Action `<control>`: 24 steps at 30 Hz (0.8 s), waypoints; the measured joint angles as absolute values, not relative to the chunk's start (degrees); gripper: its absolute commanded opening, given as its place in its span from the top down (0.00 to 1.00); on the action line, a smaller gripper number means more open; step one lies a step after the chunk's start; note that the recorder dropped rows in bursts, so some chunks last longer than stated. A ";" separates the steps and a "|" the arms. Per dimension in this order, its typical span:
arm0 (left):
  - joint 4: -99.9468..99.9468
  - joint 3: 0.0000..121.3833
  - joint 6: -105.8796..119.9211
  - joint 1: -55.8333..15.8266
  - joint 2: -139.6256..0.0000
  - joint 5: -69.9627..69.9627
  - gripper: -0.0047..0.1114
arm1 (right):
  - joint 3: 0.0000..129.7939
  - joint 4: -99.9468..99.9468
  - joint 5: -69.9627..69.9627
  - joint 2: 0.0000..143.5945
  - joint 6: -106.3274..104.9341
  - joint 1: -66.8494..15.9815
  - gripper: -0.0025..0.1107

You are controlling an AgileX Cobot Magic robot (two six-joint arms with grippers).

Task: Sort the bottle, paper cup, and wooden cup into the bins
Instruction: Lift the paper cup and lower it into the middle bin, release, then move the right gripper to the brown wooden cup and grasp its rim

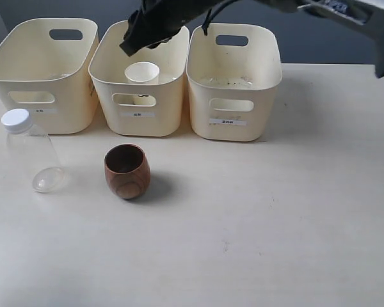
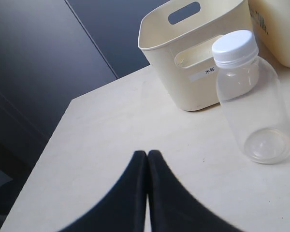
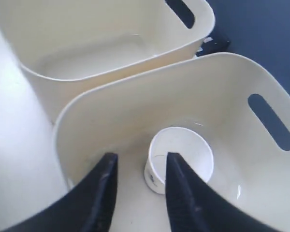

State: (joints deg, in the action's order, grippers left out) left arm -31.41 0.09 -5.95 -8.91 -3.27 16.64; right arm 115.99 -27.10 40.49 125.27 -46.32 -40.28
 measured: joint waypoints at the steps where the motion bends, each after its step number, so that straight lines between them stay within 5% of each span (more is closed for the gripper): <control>1: -31.41 0.09 -5.95 -8.91 -3.27 16.64 0.96 | 115.99 -27.10 43.22 123.97 -46.85 -40.51 0.68; 14: -31.41 0.09 -5.95 -8.91 -3.27 16.64 0.96 | 115.99 -21.42 67.72 120.04 -47.92 -50.36 0.68; 24: -31.41 0.09 -5.95 -8.91 -3.27 16.64 0.96 | 113.72 -14.05 69.88 122.70 -42.40 -56.56 0.63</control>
State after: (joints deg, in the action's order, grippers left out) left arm -31.41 0.09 -5.95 -8.91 -3.27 16.64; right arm 113.72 -14.05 69.88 122.70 -42.40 -56.56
